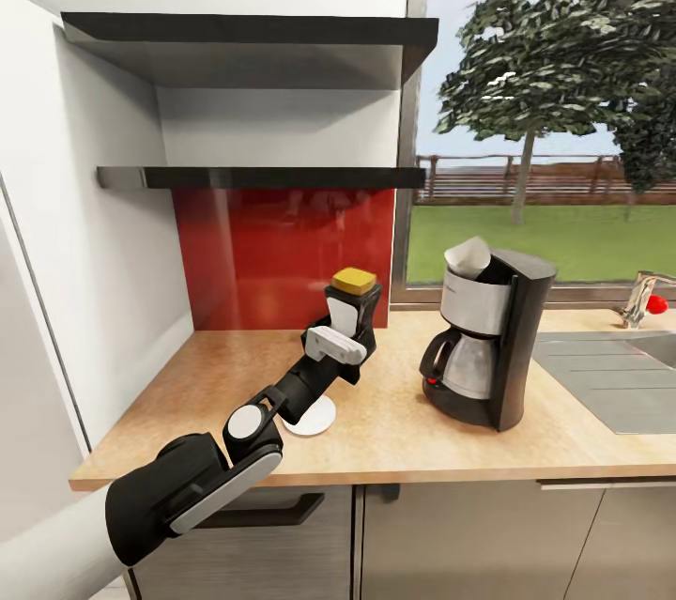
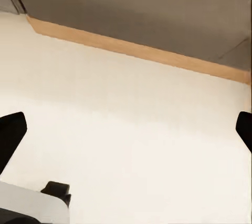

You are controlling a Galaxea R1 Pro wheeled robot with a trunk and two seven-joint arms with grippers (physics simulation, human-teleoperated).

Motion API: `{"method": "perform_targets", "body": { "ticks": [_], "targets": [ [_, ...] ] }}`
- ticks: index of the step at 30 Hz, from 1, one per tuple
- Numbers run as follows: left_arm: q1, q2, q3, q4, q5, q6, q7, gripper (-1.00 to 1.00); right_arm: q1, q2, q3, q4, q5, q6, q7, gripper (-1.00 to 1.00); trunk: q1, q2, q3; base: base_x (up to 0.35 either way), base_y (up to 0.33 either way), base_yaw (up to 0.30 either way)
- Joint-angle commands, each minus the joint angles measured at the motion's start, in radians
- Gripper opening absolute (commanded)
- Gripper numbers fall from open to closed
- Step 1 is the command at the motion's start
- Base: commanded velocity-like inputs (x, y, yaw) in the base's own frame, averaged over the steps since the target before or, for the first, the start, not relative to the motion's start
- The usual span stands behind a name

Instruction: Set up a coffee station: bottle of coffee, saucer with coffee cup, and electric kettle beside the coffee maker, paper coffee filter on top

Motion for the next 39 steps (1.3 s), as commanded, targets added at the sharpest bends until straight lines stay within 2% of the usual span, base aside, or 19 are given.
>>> {"method": "perform_targets", "body": {
  "ticks": [1, 2, 4, 5, 8, 9, 10, 11, 14, 16, 18, 21, 22, 24, 26, 29, 39],
  "targets": [
    [-0.002, 0.001, -0.003, -0.001, 0.004, -0.001, 0.007, -1.0, -0.002, -0.009, -0.005, -0.001, -0.044, -0.003, 0.003, 1.0, 0.0, -0.001, -0.002, 0.0, 0.0, 0.0],
    [-0.002, 0.001, -0.003, -0.001, 0.004, -0.001, 0.007, -1.0, -0.002, -0.009, -0.005, -0.001, -0.044, -0.003, 0.003, 1.0, 0.0, -0.001, -0.002, 0.0, 0.0, 0.0],
    [-0.002, 0.001, -0.003, -0.001, 0.004, -0.001, 0.007, -1.0, -0.004, -0.022, -0.02, -0.007, -0.118, -0.004, 0.003, 1.0, 0.0, -0.001, -0.002, 0.0, 0.0, 0.0],
    [-0.002, 0.001, -0.003, 0.0, 0.004, -0.001, 0.007, -1.0, -0.006, -0.032, -0.029, -0.021, -0.174, -0.004, 0.003, 1.0, 0.0, -0.001, -0.002, 0.0, 0.0, 0.0],
    [-0.002, 0.001, -0.003, 0.0, 0.004, -0.001, 0.007, -1.0, -0.008, -0.045, -0.041, -0.057, -0.234, 0.006, 0.003, 1.0, 0.0, -0.001, -0.002, 0.0, 0.0, 0.0],
    [-0.002, 0.001, -0.004, 0.0, 0.004, -0.001, 0.007, -1.0, -0.009, -0.049, -0.045, -0.064, -0.243, 0.017, 0.003, 1.0, 0.0, -0.001, -0.002, 0.0, 0.0, 0.0],
    [-0.002, 0.001, -0.004, 0.0, 0.004, -0.001, 0.007, -1.0, -0.009, -0.065, -0.056, -0.075, -0.262, 0.051, 0.004, 1.0, 0.0, -0.001, -0.002, 0.0, 0.0, 0.0],
    [-0.002, 0.001, -0.004, 0.0, 0.004, -0.001, 0.007, -1.0, -0.01, -0.095, -0.089, -0.092, -0.301, 0.126, 0.005, 1.0, 0.0, -0.001, -0.002, 0.0, 0.0, 0.0],
    [-0.002, 0.001, -0.004, 0.0, 0.004, -0.001, 0.007, -1.0, -0.011, -0.119, -0.139, -0.166, -0.356, 0.231, 0.005, 1.0, 0.0, -0.001, -0.002, 0.0, 0.0, 0.0],
    [-0.002, 0.001, -0.004, 0.0, 0.004, -0.001, 0.007, -1.0, -0.011, -0.122, -0.147, -0.213, -0.366, 0.262, 0.004, 1.0, 0.0, -0.001, -0.002, 0.0, 0.0, 0.0],
    [-0.002, 0.001, -0.004, 0.0, 0.004, -0.001, 0.007, -1.0, -0.005, -0.123, -0.156, -0.332, -0.374, 0.339, 0.004, 1.0, 0.0, -0.001, -0.002, 0.0, 0.0, 0.0],
    [-0.002, 0.001, -0.003, 0.0, 0.004, -0.001, 0.007, -1.0, 0.008, -0.123, -0.159, -0.458, -0.377, 0.461, 0.004, 1.0, 0.0, -0.001, -0.002, 0.0, 0.0, 0.0],
    [-0.002, 0.001, -0.003, 0.0, 0.004, -0.001, 0.007, -1.0, 0.027, -0.123, -0.16, -0.515, -0.378, 0.512, 0.004, 1.0, 0.0, -0.001, -0.002, 0.0, 0.0, 0.0],
    [-0.002, 0.001, -0.003, 0.0, 0.004, -0.001, 0.007, -1.0, 0.07, -0.122, -0.16, -0.586, -0.379, 0.555, 0.004, 1.0, 0.0, -0.001, -0.002, 0.0, 0.0, 0.0],
    [-0.002, 0.001, -0.003, 0.0, 0.004, -0.001, 0.007, -1.0, 0.111, -0.118, -0.16, -0.633, -0.38, 0.572, 0.004, 1.0, 0.0, -0.001, -0.002, 0.0, 0.0, 0.0],
    [-0.002, 0.001, -0.003, 0.0, 0.004, -0.001, 0.007, -1.0, 0.144, -0.114, -0.161, -0.665, -0.38, 0.558, 0.005, 1.0, 0.012, -0.022, -0.011, 0.0, 0.0, 0.0],
    [-0.002, 0.001, -0.004, 0.0, 0.004, -0.001, 0.006, -1.0, 0.159, -0.112, -0.161, -0.676, -0.379, 0.545, 0.004, 1.0, 0.05, -0.092, -0.042, 0.0, 0.0, 0.0]
  ]
}}
